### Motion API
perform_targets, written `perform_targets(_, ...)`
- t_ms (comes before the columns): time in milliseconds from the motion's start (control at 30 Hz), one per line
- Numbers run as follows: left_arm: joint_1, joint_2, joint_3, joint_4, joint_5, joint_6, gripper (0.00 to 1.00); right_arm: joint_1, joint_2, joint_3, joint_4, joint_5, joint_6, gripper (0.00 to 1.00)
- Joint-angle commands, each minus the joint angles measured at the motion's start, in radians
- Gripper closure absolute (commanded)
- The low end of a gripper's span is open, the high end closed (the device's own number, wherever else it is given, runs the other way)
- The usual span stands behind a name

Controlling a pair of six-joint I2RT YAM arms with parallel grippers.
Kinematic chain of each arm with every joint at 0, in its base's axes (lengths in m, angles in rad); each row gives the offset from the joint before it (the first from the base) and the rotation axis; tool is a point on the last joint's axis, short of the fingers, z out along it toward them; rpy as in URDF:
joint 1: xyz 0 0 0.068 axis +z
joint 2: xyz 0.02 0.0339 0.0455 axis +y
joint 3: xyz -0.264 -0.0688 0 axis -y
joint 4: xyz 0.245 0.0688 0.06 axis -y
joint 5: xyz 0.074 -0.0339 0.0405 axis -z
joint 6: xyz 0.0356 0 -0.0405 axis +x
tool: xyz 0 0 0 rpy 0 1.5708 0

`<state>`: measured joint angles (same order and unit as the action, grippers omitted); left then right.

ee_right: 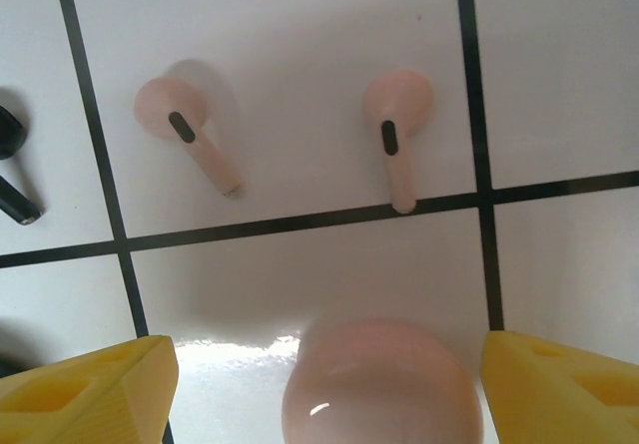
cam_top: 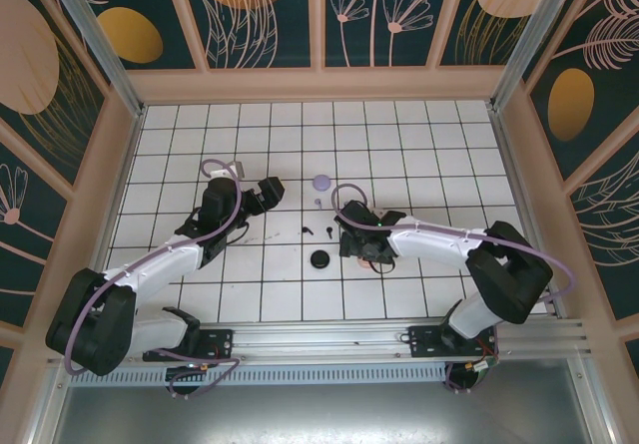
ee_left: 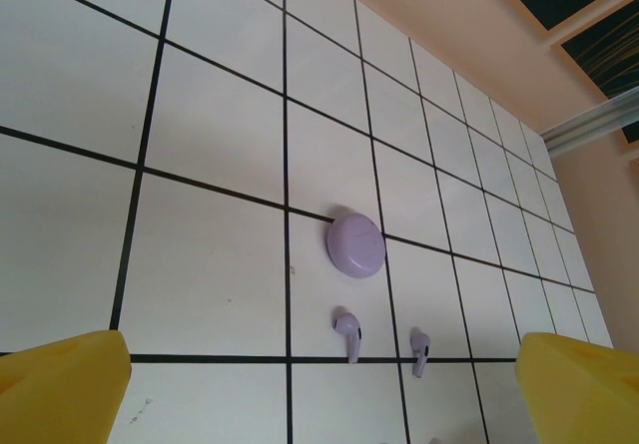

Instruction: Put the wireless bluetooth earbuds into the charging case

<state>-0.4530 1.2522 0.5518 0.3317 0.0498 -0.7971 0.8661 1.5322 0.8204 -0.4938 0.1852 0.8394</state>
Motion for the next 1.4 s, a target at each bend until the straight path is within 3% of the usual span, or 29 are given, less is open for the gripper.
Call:
perform_targets(0,-0.008,-0.005,0.028,-0.013,-0.01,0.019,0.01,0.007,0.019,0.035,0.026,-0.019,-0.032,0.2)
perform_targets(400,-0.007,0.005,0.025,-0.004,-0.005,0.019,0.01,0.029,0.027,0.087,0.054,-0.029,-0.07,0.21)
perform_targets(600,-0.007,0.005,0.03,-0.001,-0.005,0.02,0.01,0.063,-0.069,0.12,-0.131,0.149,0.172,0.21)
perform_targets(867,-0.007,0.02,0.065,0.025,-0.003,0.025,0.01,0.074,-0.179,0.018,-0.204,0.168,0.504,0.21)
perform_targets(1100,-0.008,0.047,0.087,0.072,0.03,0.022,0.01,0.074,-0.187,-0.034,-0.158,0.104,0.605,0.21)
perform_targets(1367,-0.009,0.099,0.104,0.122,0.057,0.015,0.01,0.068,-0.137,-0.039,-0.097,0.088,0.609,0.21)
